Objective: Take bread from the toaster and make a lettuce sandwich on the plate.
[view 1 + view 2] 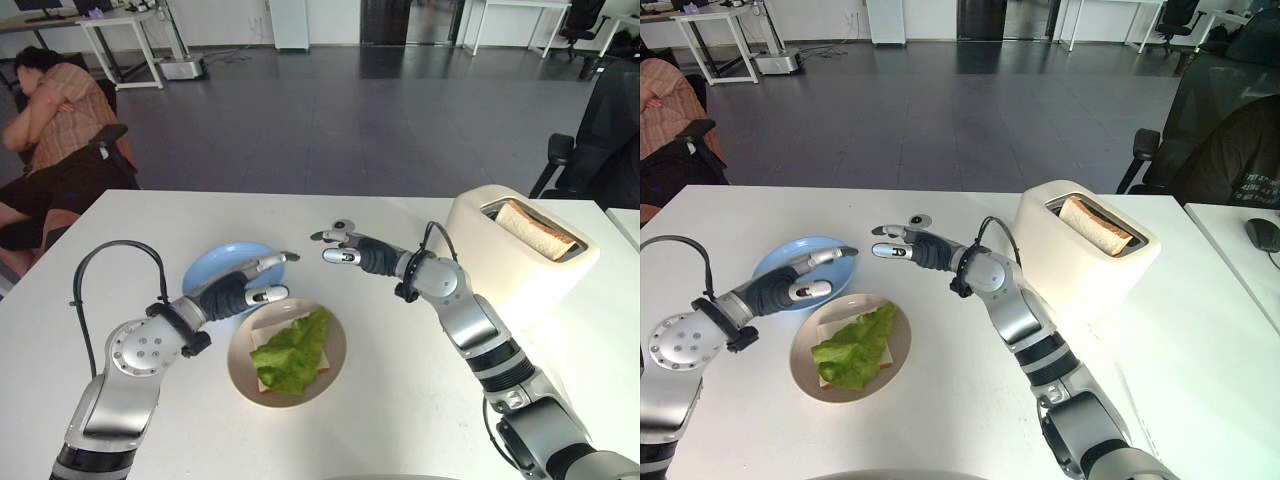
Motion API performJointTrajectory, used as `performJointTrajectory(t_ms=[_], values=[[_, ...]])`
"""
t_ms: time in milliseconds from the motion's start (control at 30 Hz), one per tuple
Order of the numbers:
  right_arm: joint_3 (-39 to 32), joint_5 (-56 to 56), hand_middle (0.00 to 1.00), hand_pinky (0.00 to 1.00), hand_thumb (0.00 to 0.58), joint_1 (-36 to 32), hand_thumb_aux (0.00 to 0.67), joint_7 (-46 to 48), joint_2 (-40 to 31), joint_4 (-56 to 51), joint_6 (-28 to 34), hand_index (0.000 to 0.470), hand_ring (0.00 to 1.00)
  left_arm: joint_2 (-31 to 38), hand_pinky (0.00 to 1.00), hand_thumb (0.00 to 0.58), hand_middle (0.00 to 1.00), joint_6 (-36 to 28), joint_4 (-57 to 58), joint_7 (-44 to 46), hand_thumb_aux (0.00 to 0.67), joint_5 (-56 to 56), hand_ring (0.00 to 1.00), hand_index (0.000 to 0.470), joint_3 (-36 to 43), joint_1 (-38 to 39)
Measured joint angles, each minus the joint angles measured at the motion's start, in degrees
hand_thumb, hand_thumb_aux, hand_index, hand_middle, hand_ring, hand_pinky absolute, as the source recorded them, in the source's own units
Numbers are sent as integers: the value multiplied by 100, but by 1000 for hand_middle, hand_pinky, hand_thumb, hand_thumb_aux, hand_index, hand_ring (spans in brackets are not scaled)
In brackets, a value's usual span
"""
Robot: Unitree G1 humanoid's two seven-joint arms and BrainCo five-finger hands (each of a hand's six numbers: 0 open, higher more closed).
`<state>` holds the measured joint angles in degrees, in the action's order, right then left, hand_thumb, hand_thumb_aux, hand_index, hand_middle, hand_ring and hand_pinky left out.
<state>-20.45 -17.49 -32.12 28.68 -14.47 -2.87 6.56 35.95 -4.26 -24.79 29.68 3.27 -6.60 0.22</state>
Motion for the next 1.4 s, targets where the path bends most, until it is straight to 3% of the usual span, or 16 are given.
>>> performJointTrajectory(t_ms=[133,200,300,533,767,800,833,867,1167,1400], values=[[428,-1149,0,0,0,-330,0,-1155,-849,-88,-250,0,0,-599,0,0,0,-120,337,-586,0,-364,0,0,-295,-235],[679,-1987,0,0,0,-568,0,-1763,-1634,-196,-225,0,0,-732,0,0,0,-133,503,-820,0,-392,0,0,-388,-232],[754,-2697,0,0,0,-646,0,-1983,-2208,-281,3,0,0,-784,0,0,0,-121,661,-915,0,-390,0,0,-425,-248],[982,-3208,0,0,0,-519,0,-1155,-3113,-274,790,0,0,-757,0,0,0,-61,799,-914,0,-381,0,0,-427,-255],[1016,-3207,0,0,0,-291,0,-308,-3421,-112,1060,0,0,-682,0,0,0,-14,841,-911,0,-329,0,0,-407,-278],[1014,-3204,0,0,301,-240,205,-167,-3431,-109,1092,144,0,-665,0,0,0,-14,840,-913,0,-325,0,0,-407,-278],[1006,-3203,0,0,496,-213,415,-60,-3437,-107,1098,291,0,-663,0,0,0,-15,831,-915,0,-325,0,0,-407,-278],[1000,-3200,0,0,580,-186,670,35,-3445,-97,1104,470,0,-663,0,0,0,-15,822,-915,0,-324,0,0,-407,-278],[961,-2794,0,0,580,66,670,878,-3488,182,991,470,0,-657,0,0,0,-18,769,-939,0,-318,0,0,-399,-296],[984,-2608,0,0,580,-143,670,455,-3358,-323,754,470,0,-653,0,0,0,-20,799,-1009,0,-314,0,0,-407,-302]])
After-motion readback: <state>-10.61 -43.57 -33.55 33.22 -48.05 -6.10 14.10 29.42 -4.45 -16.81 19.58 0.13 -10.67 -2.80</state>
